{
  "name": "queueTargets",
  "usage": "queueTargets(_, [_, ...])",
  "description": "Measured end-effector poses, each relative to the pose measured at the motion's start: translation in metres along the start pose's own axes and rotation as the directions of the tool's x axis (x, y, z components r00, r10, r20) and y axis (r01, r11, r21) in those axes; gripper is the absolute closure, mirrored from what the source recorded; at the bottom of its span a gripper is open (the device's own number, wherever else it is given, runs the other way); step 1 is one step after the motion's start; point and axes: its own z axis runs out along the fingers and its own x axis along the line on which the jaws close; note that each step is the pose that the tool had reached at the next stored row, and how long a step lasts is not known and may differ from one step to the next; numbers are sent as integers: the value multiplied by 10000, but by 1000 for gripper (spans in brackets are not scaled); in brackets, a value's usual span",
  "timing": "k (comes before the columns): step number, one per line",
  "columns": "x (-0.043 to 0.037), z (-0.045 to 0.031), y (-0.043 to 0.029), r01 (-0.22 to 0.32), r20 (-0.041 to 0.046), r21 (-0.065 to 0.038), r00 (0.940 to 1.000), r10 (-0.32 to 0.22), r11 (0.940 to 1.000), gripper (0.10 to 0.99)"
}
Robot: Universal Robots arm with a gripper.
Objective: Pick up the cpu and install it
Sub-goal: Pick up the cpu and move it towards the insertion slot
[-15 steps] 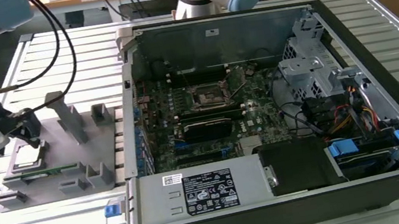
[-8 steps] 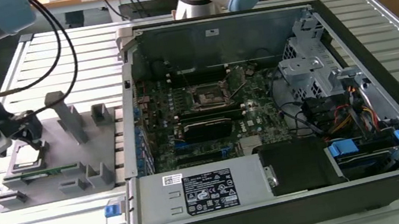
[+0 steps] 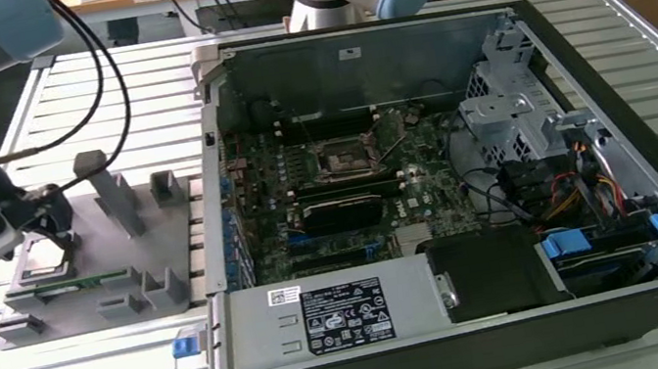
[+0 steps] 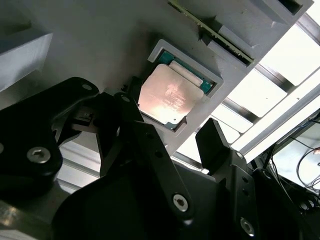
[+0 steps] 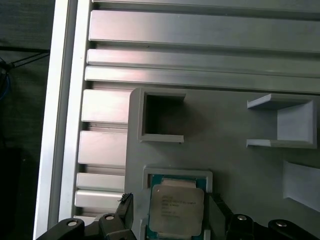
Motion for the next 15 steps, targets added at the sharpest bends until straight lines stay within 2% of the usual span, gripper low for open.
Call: queueTargets(15, [-18,78,-7,-7,-21,-1,10000,7,10000,380])
